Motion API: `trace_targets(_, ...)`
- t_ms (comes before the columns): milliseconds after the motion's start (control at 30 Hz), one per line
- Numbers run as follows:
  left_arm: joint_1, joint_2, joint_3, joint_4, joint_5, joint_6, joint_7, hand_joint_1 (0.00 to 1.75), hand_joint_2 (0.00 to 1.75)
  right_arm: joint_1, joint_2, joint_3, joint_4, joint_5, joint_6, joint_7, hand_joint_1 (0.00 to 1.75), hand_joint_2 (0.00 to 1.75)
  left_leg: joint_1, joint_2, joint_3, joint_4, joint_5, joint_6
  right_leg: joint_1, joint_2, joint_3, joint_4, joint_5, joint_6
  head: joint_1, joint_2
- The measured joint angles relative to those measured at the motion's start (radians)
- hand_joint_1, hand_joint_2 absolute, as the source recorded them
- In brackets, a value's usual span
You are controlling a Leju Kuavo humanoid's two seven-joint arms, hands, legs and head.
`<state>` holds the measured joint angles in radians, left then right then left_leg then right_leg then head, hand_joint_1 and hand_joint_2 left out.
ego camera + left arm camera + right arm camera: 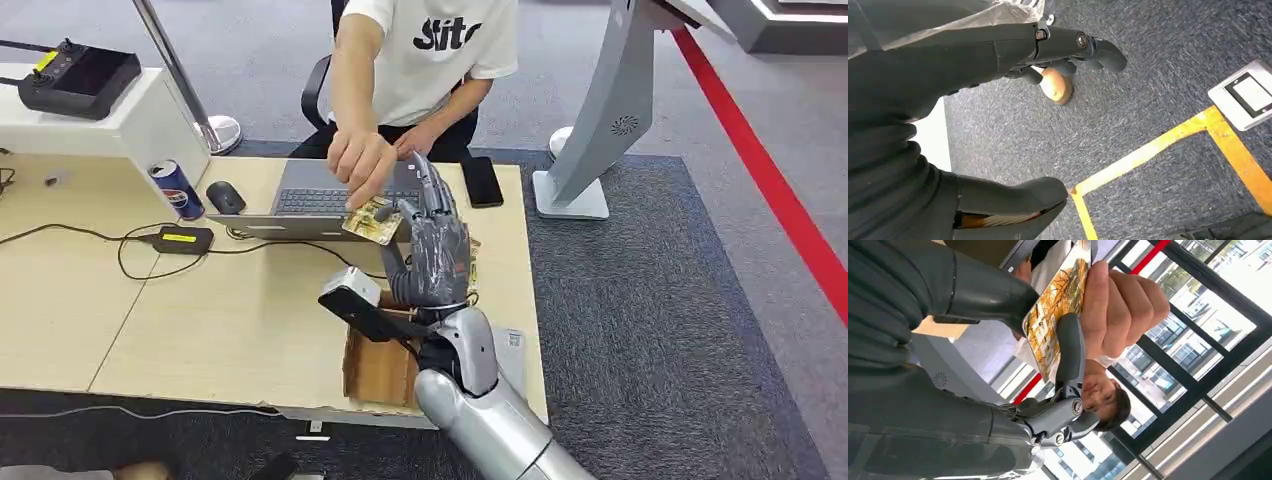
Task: Pass the card to the sensor for recognition and then transmit it.
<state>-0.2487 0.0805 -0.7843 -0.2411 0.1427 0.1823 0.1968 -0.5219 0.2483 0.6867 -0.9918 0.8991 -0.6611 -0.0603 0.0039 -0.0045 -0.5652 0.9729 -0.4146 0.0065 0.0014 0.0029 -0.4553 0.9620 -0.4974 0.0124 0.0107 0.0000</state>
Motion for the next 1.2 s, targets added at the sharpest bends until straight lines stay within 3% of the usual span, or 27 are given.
trace_targets(33,0.000,0.000,0.000,0.000,0.000,0.000,0.000,0.00,1.75,0.000,0.000,0.000,0.003,0.001,0.000,0.000,1.75,1.75,0.000,0.000,0.000,0.000,0.000,0.000,0.000,0.000,0.000,0.000,0.000,0.000,0.000,0.000)
trace_targets(67,0.000,0.000,0.000,0.000,0.000,0.000,0.000,0.00,1.75,0.000,0.002,0.000,0.005,0.001,0.000,0.000,1.57,1.75,0.000,0.000,0.000,0.000,0.000,0.000,0.000,0.000,0.000,0.000,0.000,0.000,0.000,0.000)
trace_targets(100,0.000,0.000,0.000,0.000,-0.001,0.000,0.000,0.00,1.75,0.000,0.003,0.000,0.009,0.001,0.000,0.001,1.57,1.75,0.000,0.000,0.000,0.000,0.000,0.000,0.000,0.000,0.000,0.000,0.000,0.000,0.000,0.000)
trace_targets(133,0.000,-0.001,0.000,0.000,-0.001,0.000,0.000,0.00,1.75,0.000,0.004,0.000,0.011,0.000,0.000,0.003,0.35,1.75,0.000,0.000,0.000,0.000,0.000,0.000,0.000,0.000,0.000,0.000,0.000,0.000,0.000,0.000)
trace_targets(167,0.000,-0.001,0.000,0.000,-0.002,0.000,0.000,0.00,1.75,0.000,0.005,0.000,0.014,-0.001,0.000,0.003,0.00,1.75,0.000,0.000,0.000,0.000,0.000,0.000,0.000,0.000,0.000,0.000,0.000,0.000,0.000,0.000)
trace_targets(300,0.001,-0.002,0.000,0.000,-0.005,0.000,0.000,0.00,1.75,0.003,0.005,0.000,0.018,0.006,0.000,0.003,0.00,1.75,0.000,0.000,0.000,0.000,0.000,0.000,0.000,0.000,0.000,0.000,0.000,0.000,0.000,0.000)
trace_targets(333,0.001,-0.002,0.000,0.000,-0.006,0.000,-0.001,0.00,1.75,0.005,0.005,-0.001,0.018,0.017,0.000,0.001,0.00,0.00,0.000,0.000,0.000,0.000,0.000,0.000,0.000,0.000,0.000,0.000,0.000,0.000,0.000,0.000)
trace_targets(533,0.003,-0.002,0.000,0.000,-0.013,0.000,-0.002,0.00,1.75,0.017,0.005,-0.010,0.017,0.067,0.000,-0.002,0.00,0.00,0.000,0.000,0.000,0.000,0.000,0.000,0.000,0.000,0.000,0.000,0.000,0.000,0.000,0.000)
trace_targets(567,0.003,-0.002,0.000,0.000,-0.014,0.000,-0.002,0.00,1.75,0.019,0.005,-0.010,0.017,0.074,0.000,-0.002,0.00,1.75,0.000,0.000,0.000,0.000,0.000,0.000,0.000,0.000,0.000,0.000,0.000,0.000,0.000,0.000)
trace_targets(933,0.014,-0.002,0.003,0.000,-0.009,0.013,-0.012,0.00,1.75,0.053,-0.003,-0.039,-0.030,-0.049,-0.001,-0.033,0.00,1.75,0.000,0.001,0.000,0.000,0.000,0.000,0.000,0.000,-0.001,0.000,0.000,0.000,0.000,0.000)
trace_targets(1200,0.043,0.000,0.014,0.001,0.011,0.034,-0.031,0.00,1.75,0.171,-0.055,-0.119,-0.226,-0.085,-0.003,-0.010,0.00,1.75,0.000,0.001,0.000,0.000,0.000,0.000,-0.001,0.000,-0.001,0.000,0.000,0.000,0.000,0.000)
